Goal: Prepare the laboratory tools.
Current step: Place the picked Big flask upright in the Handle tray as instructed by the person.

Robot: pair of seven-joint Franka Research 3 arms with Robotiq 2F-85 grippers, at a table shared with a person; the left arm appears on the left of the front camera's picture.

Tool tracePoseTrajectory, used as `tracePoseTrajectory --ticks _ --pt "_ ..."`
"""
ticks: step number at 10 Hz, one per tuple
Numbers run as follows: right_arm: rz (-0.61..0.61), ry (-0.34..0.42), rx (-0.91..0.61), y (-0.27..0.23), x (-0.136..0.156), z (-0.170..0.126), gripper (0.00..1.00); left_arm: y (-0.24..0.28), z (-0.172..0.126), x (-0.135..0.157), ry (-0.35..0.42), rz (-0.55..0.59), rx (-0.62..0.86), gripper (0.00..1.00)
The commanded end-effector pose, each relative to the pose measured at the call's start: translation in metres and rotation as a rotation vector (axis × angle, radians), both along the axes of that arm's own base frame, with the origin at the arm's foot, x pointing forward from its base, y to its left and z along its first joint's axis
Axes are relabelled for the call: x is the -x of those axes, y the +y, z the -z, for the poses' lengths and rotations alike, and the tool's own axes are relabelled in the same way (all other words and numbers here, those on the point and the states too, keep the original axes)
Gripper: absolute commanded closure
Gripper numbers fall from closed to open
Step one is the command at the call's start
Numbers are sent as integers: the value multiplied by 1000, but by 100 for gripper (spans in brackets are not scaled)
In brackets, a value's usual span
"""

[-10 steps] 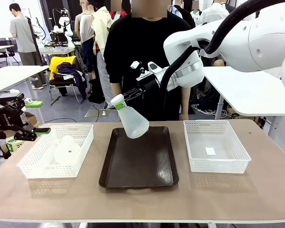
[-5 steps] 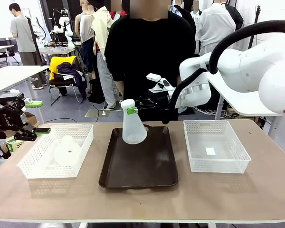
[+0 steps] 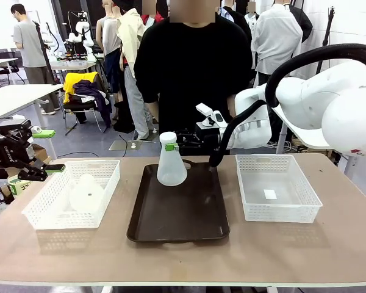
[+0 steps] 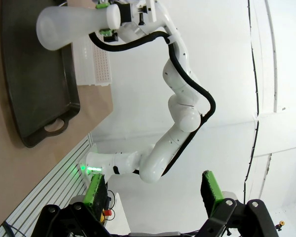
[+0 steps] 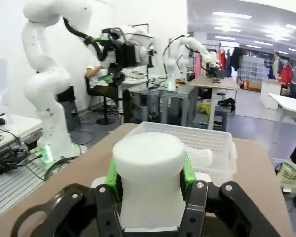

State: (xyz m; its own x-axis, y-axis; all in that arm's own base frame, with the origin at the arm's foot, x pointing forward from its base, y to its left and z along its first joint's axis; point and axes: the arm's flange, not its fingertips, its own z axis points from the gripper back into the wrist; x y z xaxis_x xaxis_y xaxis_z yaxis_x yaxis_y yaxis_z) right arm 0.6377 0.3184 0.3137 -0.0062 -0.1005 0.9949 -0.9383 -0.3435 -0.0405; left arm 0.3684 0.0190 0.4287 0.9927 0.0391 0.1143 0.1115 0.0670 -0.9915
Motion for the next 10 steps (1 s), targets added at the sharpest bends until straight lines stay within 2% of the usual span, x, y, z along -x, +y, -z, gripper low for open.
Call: tracePoseTrajectory --ticks 1,6,7,10 --pt "52 -7 -12 5 -5 6 100 1 -2 1 -6 -5 2 0" --pt "73 41 -30 1 -12 35 100 1 -2 1 -6 -5 2 0" --pt "76 36 -33 -1 -12 34 92 1 -2 1 -6 -5 2 0" --pt "92 33 -42 -8 -10 33 34 1 -2 1 -6 -5 2 0"
